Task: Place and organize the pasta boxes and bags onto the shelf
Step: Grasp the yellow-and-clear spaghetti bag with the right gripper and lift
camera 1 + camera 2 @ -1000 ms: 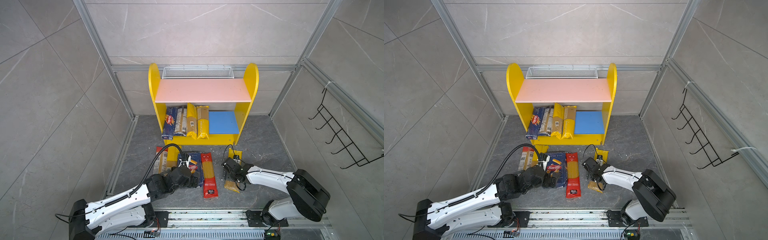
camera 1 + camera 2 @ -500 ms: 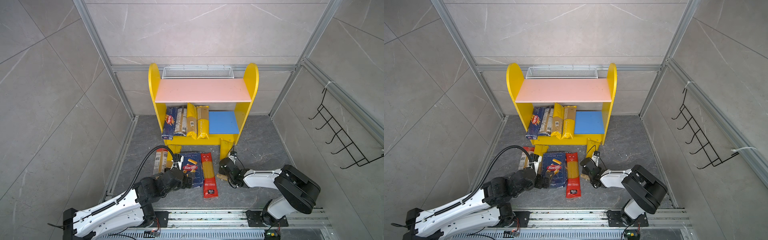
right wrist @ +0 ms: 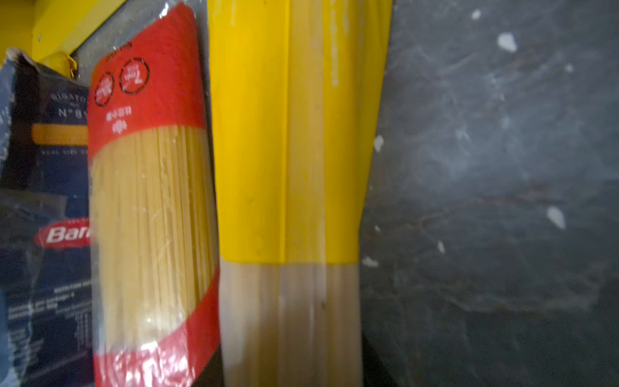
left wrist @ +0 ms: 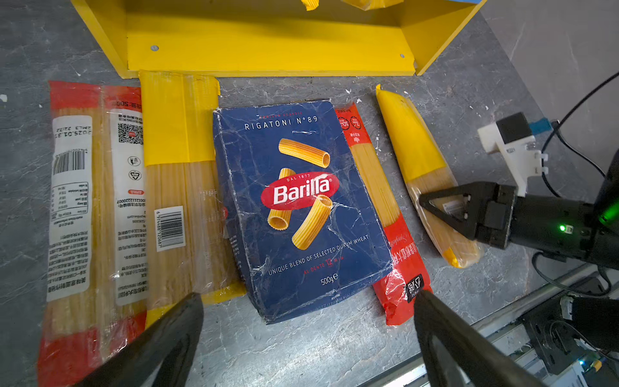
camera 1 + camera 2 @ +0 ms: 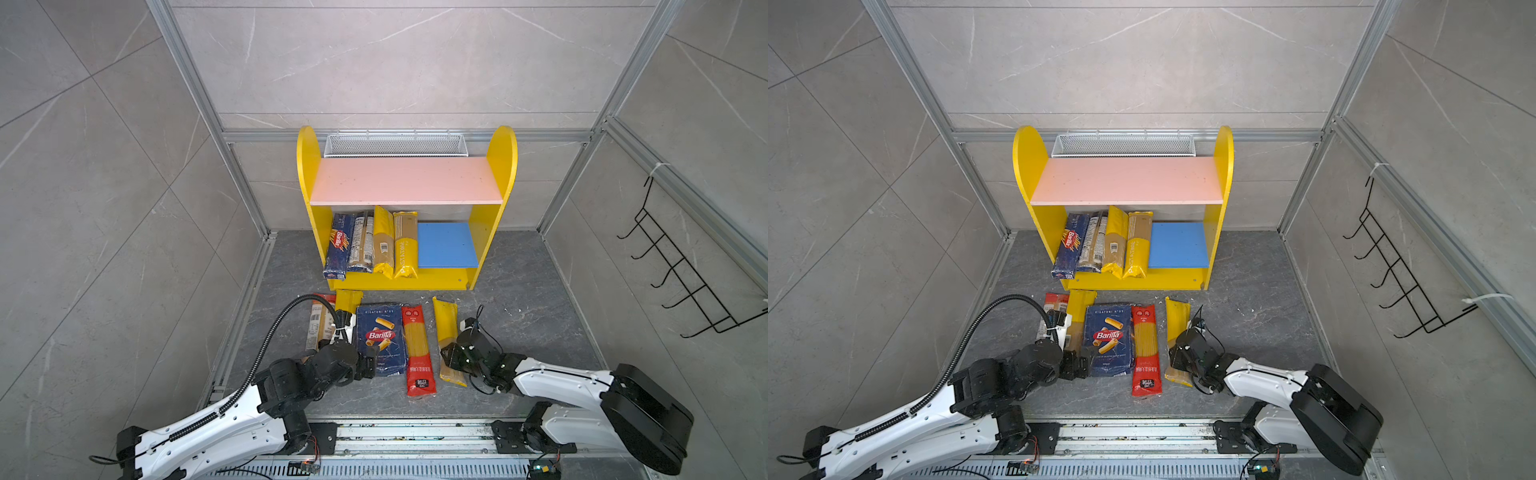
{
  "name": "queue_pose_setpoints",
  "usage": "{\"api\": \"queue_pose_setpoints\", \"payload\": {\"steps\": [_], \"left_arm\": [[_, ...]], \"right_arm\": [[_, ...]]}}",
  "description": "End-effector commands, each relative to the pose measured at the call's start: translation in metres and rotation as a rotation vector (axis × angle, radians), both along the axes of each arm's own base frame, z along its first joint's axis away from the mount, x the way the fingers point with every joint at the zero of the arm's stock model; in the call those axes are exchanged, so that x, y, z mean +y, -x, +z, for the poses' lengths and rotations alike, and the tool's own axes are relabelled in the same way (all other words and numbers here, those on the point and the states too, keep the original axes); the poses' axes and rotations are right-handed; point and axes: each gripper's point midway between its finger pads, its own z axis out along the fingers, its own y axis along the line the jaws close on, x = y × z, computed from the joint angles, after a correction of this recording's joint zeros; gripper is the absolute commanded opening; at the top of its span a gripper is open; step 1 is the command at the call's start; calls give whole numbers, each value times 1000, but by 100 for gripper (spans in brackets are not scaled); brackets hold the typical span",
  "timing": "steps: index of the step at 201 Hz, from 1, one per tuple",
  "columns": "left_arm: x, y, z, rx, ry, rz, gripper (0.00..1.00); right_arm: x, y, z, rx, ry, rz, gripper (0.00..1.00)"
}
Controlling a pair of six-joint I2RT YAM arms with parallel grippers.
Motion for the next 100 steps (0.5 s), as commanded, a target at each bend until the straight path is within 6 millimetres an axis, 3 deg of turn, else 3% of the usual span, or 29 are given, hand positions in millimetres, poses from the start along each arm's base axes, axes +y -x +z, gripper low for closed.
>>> {"api": "queue_pose_setpoints", "payload": {"steps": [1, 100], "left_arm": [[8, -2, 2, -6, 12, 51, 100], [11, -2, 11, -18, 9, 53, 100]], "right_arm": [[-34, 69, -37, 302, 97, 24, 22], [5, 65, 16, 220, -184, 93, 20]]}}
